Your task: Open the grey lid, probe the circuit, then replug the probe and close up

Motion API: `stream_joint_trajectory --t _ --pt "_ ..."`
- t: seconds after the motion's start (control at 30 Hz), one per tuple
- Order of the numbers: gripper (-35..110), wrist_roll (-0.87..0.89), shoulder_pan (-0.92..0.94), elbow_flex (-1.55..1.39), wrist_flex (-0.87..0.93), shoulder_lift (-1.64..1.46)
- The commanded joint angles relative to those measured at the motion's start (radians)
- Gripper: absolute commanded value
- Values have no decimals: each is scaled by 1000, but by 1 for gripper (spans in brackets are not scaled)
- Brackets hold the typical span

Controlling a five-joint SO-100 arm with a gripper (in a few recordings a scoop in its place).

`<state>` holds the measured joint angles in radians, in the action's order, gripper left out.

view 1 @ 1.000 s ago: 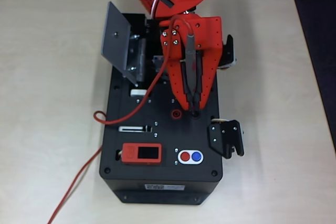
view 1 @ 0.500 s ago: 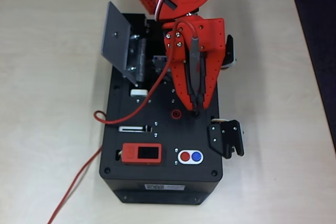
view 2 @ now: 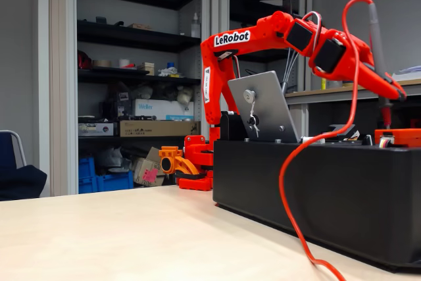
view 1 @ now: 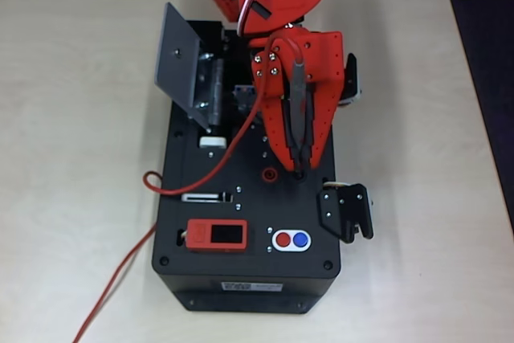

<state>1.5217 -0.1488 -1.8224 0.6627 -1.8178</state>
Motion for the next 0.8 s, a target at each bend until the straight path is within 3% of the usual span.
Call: stream_joint_trajectory --t 0.0,0.4,0.77 --pt "0 14 -8 -9 -20 -46" --pt "0 17 -6 -101 -107 -55" --pt "0 2 0 -8 12 -69"
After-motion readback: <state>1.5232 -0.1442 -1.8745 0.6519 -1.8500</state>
